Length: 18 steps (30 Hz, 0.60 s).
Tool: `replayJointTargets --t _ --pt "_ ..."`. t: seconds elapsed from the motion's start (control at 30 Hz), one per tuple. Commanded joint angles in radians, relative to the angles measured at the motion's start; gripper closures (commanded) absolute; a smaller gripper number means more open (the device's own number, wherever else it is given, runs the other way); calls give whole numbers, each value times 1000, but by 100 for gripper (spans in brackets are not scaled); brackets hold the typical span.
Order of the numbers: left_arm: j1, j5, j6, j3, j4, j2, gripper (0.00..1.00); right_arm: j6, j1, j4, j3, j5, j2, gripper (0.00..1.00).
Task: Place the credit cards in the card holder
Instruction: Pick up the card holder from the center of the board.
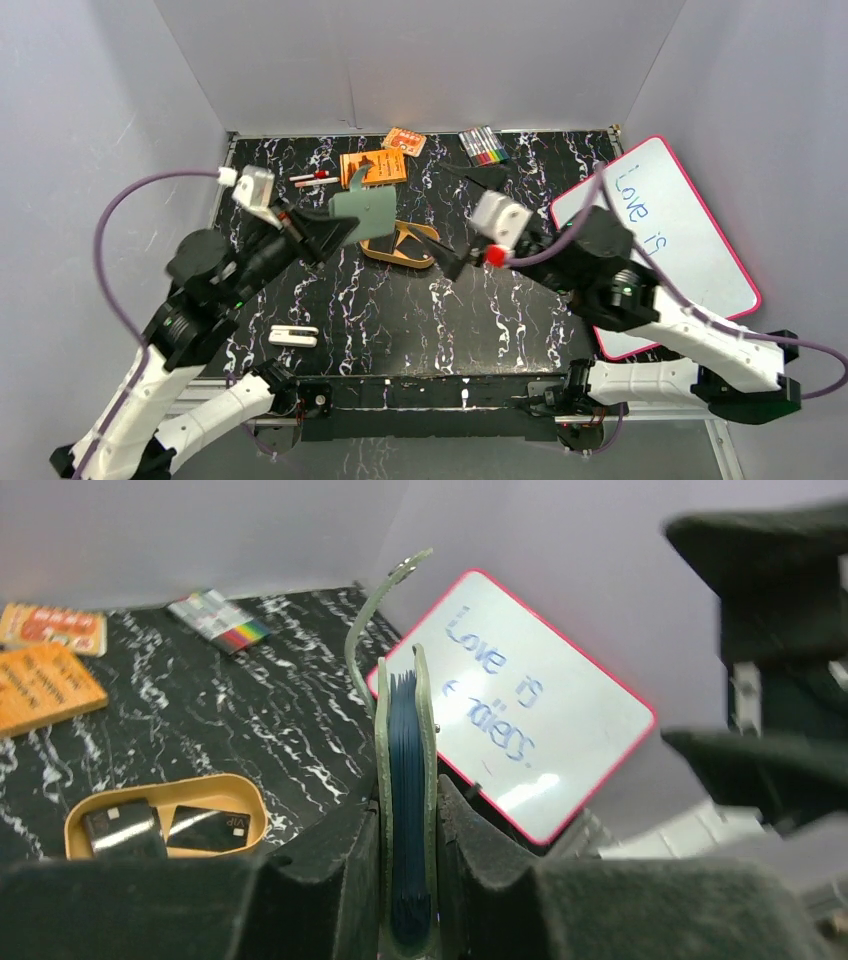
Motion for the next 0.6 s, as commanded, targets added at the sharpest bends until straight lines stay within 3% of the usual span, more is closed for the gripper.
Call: replayJointTargets --t 0.0,0.2,0.37,0.57 --pt "1 324 195 0 -69 -134 100 420 -43 -225 66 -342 -20 1" --pt "1 635 278 17 -74 -209 100 612 -181 -278 166 -744 27 2" --pt "1 756 345 54 -52 -181 100 794 -268 -201 148 -1015 68 2" --pt "1 786 442 122 -113 -128 100 975 -325 -52 88 -1175 70 4"
